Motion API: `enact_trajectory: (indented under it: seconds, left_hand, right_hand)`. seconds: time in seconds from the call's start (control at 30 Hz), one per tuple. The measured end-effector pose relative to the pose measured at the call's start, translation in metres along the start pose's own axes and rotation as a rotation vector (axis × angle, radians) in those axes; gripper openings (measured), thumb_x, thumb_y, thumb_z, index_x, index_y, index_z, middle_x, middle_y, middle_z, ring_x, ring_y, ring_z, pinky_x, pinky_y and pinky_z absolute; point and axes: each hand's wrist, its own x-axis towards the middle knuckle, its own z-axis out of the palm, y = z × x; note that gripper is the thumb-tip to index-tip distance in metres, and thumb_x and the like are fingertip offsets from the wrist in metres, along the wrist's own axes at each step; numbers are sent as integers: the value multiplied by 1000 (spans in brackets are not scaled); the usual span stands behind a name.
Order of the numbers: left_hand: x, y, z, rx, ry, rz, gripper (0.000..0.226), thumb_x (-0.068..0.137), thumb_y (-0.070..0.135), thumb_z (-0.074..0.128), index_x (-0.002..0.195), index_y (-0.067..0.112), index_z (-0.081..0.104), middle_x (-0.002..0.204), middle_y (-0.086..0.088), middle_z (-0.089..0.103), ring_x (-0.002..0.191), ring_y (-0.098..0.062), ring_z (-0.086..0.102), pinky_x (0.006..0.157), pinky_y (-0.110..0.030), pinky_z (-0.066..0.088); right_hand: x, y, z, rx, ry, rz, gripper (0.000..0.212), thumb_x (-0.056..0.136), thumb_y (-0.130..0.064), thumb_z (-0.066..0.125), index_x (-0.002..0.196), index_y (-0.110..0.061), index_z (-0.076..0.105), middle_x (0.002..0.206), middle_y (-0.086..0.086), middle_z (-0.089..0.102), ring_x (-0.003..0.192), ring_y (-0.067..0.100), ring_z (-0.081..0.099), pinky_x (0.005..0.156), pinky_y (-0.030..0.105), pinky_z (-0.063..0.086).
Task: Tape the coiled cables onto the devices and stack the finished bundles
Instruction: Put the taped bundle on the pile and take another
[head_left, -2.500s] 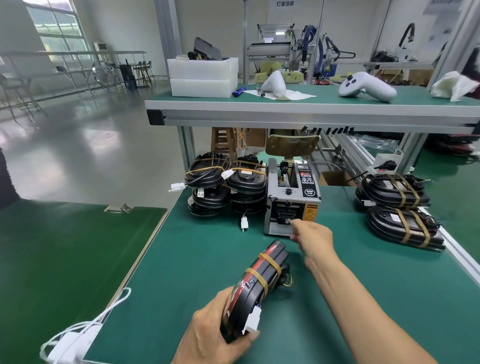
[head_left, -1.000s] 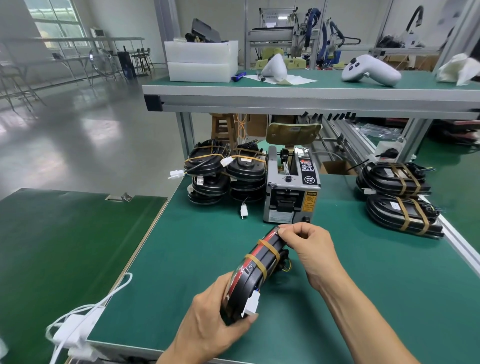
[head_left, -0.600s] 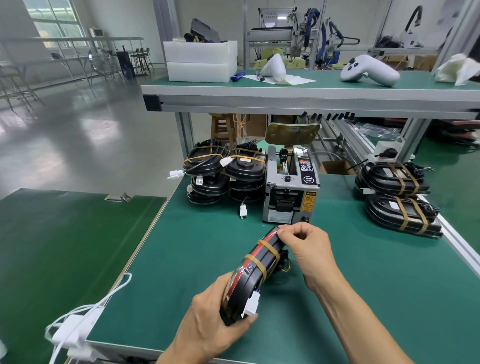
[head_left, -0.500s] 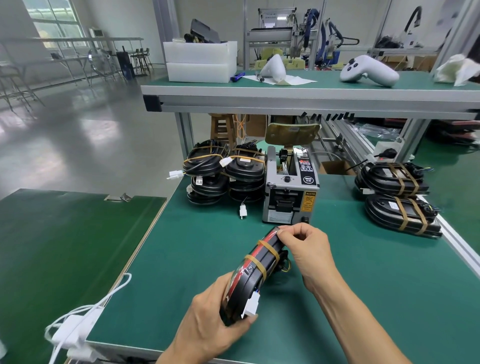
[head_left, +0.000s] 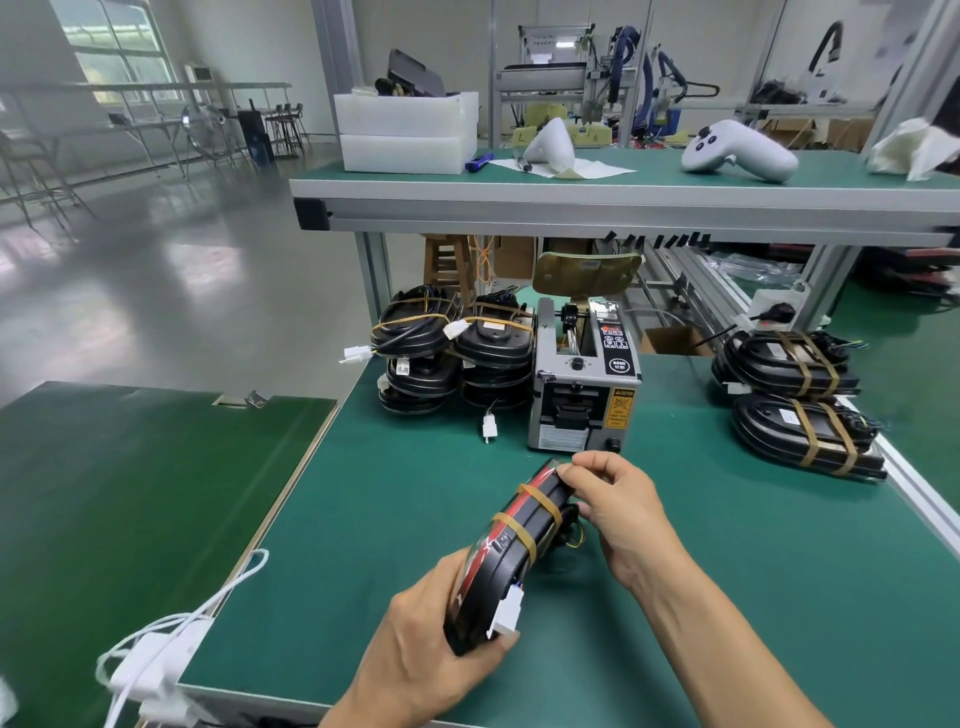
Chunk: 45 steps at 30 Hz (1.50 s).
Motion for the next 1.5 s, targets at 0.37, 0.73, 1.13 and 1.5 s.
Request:
enact_trajectory:
  seconds: [0.37, 0.73, 1.13, 1.5]
  left_hand:
    - [-1, 1, -1, -13, 0, 5, 67, 81, 49, 83, 140, 55, 52, 103, 24, 73, 79, -2, 70, 74, -15, 55]
    - [-1, -3, 0, -5, -55, -39, 68, 81, 47, 84, 141, 55, 53, 106, 25, 73, 83, -1, 70, 76, -15, 54]
    - [0, -9, 6, 161, -126, -134, 92, 70, 64, 84, 148, 70, 35, 126, 45, 61, 105, 19, 62, 85, -5, 48]
    - [-1, 0, -7, -88, -133, -66, 104, 82, 92, 59, 165, 36, 32, 143, 20, 65, 125, -6, 69, 96, -22, 55]
  right_hand:
    - [1, -2, 2, 5, -29, 34, 12, 95, -24, 72, 87, -17, 77, 83, -3, 76, 80, 9, 65, 75, 29, 44]
    - [-15, 4, -8, -159, -193, -134, 52, 66, -52, 85, 113, -34, 74, 101, -7, 77, 90, 5, 72, 69, 19, 57]
    - [-37, -5, 5, -617, -99, -294, 78, 69, -79, 67, 136, -39, 58, 115, -20, 69, 114, 4, 63, 102, 33, 51]
    - [-67, -9, 22, -790, -28, -746, 72, 83, -67, 64, 138, -20, 60, 130, -18, 62, 126, -11, 49, 130, 43, 16]
